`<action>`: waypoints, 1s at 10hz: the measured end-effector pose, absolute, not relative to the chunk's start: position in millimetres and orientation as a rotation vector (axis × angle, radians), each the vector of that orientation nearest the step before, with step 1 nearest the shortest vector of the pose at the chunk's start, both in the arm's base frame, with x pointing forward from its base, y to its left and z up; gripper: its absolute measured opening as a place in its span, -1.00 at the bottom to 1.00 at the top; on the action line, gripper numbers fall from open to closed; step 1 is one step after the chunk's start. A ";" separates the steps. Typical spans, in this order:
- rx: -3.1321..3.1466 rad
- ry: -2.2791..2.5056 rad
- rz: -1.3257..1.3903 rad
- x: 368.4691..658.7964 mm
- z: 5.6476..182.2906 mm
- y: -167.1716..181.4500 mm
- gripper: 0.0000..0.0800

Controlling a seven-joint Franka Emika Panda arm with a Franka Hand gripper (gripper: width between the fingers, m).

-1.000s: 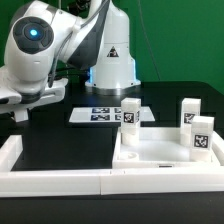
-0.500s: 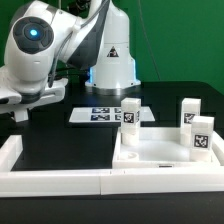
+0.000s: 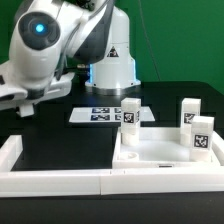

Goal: Assemble square table

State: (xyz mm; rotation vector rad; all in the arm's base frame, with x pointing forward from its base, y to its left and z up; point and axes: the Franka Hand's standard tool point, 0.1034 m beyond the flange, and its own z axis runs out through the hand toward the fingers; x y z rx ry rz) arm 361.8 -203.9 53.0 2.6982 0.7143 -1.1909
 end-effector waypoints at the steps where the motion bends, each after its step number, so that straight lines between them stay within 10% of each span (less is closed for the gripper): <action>1: 2.730 0.698 -1.157 384.4 71.3 -188.1 -0.27; 3: 2.801 0.707 -0.989 431.5 111.0 -162.2 -0.27; 8: 2.979 0.655 -0.578 432.9 110.5 -170.1 -0.27; 10: 3.041 0.518 -0.377 488.6 132.7 -118.6 -0.27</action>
Offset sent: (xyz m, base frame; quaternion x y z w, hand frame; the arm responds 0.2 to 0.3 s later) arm -0.0267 -0.0169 0.0234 0.0918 0.2126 0.1169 0.9658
